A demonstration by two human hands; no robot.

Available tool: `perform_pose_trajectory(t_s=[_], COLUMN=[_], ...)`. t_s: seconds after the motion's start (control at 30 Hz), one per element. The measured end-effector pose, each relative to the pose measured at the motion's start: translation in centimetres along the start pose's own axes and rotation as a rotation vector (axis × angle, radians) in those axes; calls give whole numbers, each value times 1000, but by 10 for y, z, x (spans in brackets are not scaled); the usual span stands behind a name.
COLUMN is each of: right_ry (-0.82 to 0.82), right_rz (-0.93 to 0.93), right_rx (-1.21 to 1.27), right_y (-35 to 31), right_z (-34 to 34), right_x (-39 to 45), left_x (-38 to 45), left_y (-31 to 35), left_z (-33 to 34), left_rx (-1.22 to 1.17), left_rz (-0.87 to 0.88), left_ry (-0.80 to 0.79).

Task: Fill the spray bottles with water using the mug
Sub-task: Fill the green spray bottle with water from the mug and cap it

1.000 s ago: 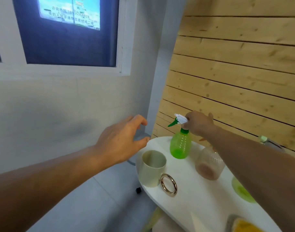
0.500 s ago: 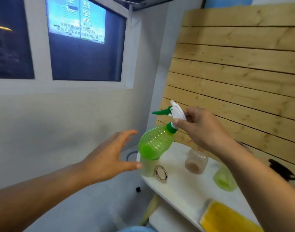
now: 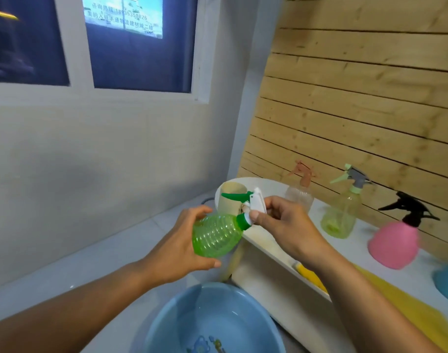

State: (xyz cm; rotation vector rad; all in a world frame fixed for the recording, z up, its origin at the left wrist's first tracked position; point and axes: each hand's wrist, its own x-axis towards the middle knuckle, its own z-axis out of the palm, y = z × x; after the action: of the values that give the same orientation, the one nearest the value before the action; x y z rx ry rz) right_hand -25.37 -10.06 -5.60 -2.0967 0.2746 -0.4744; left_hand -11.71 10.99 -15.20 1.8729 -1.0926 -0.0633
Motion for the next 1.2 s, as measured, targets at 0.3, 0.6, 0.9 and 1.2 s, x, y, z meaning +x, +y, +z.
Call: perform_pose_trajectory(t_s=[0.3, 0.6, 0.9, 1.2], right_ry=[-50, -101, 20, -84], right_rz=[70, 126, 379, 233], right_rx=[178, 373, 453, 419], right_y=[19, 27, 32, 29], right_z=[-1, -15, -14, -26], right_x=[5, 5, -4, -10], left_x=[1, 1, -8, -8], left_y=[0, 25, 26, 32], left_z=[8, 3, 13, 9], left_rx=[-197, -851, -675, -848], left_rz=[-93, -447, -408, -575], left_ry=[15, 25, -144, -275])
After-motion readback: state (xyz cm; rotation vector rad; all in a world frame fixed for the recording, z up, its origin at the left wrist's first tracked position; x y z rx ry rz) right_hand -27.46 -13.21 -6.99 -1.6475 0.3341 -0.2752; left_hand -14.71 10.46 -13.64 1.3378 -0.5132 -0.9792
